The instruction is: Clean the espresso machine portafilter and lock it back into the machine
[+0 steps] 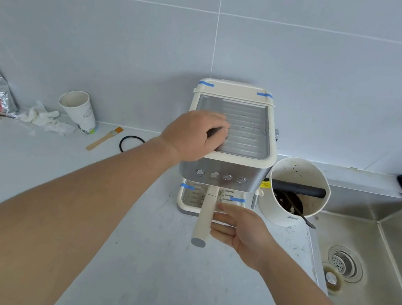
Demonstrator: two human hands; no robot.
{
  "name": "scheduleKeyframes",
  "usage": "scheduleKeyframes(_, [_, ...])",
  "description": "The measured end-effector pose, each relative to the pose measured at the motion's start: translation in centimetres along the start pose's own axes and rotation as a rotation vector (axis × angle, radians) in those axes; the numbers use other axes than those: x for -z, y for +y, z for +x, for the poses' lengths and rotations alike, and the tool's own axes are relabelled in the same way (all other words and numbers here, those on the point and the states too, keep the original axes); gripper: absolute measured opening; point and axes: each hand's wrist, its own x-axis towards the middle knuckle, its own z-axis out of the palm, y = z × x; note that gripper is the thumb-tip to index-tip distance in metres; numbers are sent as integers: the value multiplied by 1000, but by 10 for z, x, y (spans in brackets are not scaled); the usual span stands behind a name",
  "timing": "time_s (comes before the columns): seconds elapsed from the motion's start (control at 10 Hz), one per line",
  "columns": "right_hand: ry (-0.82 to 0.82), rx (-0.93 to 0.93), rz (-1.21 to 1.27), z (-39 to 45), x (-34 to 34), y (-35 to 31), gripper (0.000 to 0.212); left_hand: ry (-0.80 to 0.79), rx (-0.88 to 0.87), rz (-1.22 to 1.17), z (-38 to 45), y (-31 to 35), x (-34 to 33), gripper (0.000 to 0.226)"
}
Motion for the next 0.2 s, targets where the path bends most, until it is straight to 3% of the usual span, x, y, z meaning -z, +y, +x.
scheduleKeyframes(0.1, [27,24,8,-14,5,-14,25,-3,77,-21,0,6,4,27])
scheduleKeyframes(0.2, [8,90,36,-30,9,-27,25,34,212,-225,-6,14,9,19])
